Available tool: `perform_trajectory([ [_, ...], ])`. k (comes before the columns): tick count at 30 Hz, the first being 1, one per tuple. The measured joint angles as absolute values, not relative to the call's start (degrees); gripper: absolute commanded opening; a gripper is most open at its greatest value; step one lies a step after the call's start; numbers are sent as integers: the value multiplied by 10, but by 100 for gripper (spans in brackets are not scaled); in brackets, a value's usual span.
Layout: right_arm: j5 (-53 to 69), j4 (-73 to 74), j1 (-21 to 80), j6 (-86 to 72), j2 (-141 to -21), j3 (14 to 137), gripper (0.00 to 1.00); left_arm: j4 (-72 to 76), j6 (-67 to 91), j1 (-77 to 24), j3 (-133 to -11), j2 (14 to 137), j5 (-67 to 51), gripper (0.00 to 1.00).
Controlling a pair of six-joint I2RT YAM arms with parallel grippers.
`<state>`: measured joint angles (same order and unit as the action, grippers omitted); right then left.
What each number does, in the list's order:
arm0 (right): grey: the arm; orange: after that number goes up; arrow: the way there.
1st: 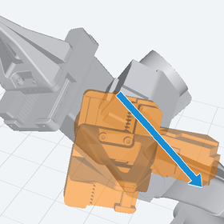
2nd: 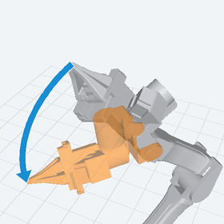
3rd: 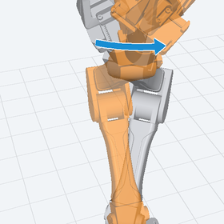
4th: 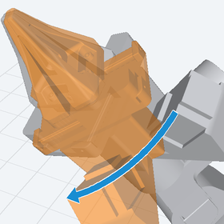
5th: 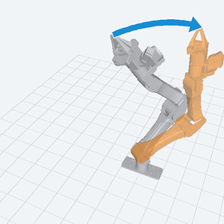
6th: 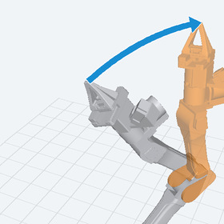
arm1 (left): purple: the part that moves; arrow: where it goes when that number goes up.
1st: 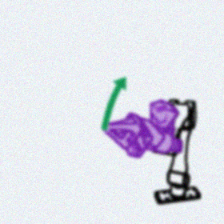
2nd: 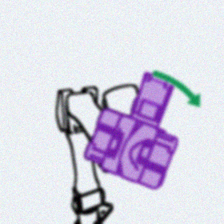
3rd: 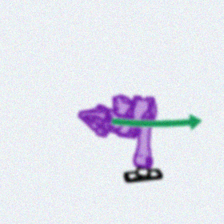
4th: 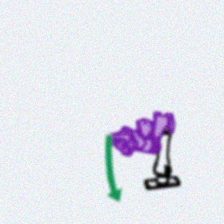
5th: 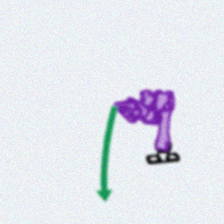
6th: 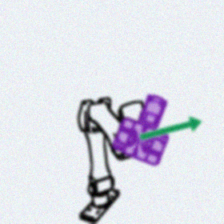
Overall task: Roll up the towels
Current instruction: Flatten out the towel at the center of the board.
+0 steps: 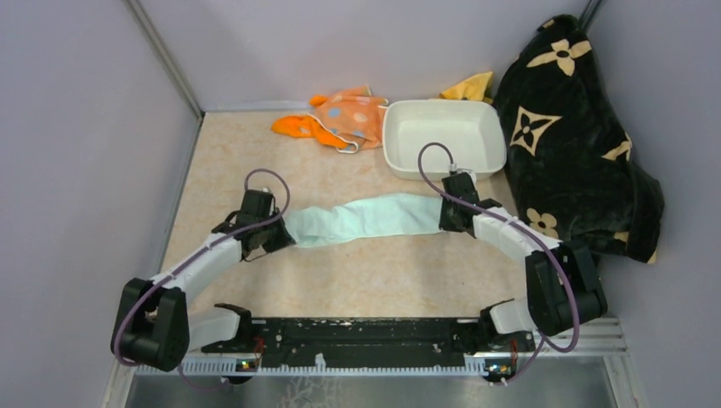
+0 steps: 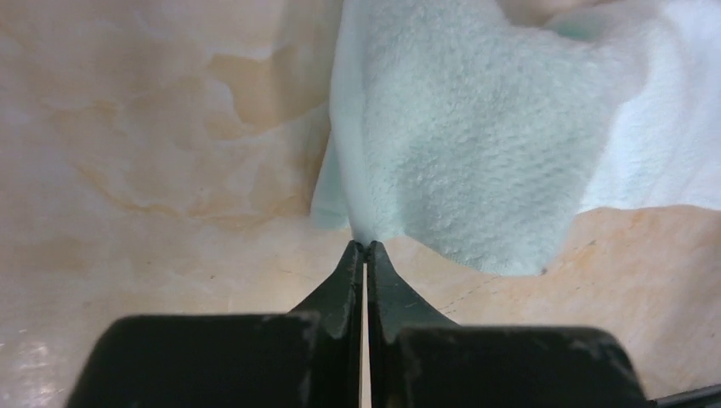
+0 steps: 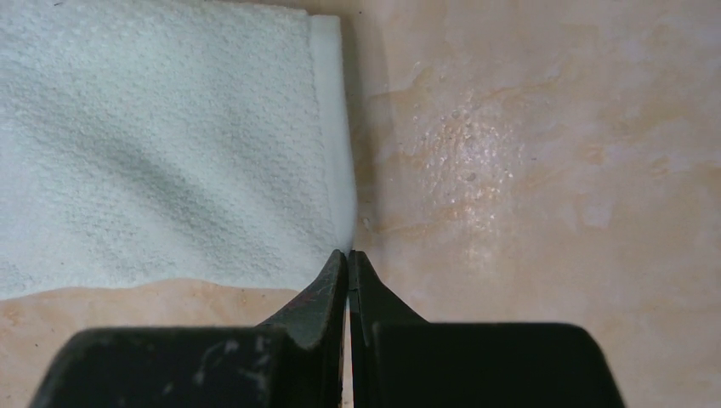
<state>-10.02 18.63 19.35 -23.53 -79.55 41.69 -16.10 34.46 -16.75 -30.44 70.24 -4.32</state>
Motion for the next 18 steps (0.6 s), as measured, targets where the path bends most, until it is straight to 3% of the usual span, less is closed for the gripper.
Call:
perform_trajectory([
  [7,-126,247,173,-212,-757,482,0,-226,303,-154,-453,636,18,0],
  [18,-150,303,122,-175,-658,670,0,-249,222,-125,-702,638,32,0],
])
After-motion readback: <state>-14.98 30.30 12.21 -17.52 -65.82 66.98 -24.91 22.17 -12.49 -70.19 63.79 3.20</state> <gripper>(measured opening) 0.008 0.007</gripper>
